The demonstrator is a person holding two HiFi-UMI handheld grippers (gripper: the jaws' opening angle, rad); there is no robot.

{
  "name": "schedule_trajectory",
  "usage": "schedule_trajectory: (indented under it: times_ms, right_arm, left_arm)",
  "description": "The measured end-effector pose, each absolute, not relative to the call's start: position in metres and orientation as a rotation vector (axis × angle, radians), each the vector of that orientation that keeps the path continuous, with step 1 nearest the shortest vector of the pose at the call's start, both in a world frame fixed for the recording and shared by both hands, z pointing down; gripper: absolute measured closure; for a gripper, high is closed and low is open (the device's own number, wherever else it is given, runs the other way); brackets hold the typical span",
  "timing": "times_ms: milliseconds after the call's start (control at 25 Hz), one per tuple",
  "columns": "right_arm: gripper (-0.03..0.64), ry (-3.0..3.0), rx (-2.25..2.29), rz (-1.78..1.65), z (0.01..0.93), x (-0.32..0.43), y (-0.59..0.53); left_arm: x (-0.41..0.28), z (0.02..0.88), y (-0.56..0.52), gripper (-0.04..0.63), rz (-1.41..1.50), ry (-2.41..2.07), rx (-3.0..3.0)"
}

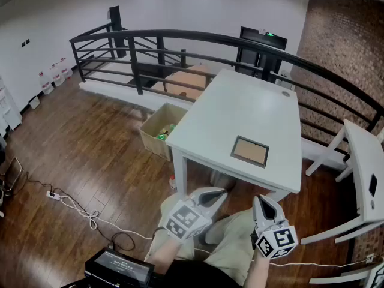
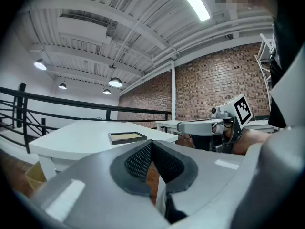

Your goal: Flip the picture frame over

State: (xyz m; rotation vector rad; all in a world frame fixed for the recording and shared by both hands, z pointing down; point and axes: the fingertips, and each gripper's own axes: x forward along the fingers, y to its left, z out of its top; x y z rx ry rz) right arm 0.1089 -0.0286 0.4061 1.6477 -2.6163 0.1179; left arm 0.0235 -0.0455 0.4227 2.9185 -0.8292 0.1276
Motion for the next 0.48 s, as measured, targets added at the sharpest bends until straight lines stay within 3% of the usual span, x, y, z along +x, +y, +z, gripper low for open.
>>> schedule_trajectory:
  times_ms: [480]
  right_arm:
    - [0.626, -2.54, 1.675, 0.133, 0.418, 0.14, -0.069]
  left_arm:
    - [0.044, 0.432, -0.097, 0.583, 0.145, -0.83, 2.912]
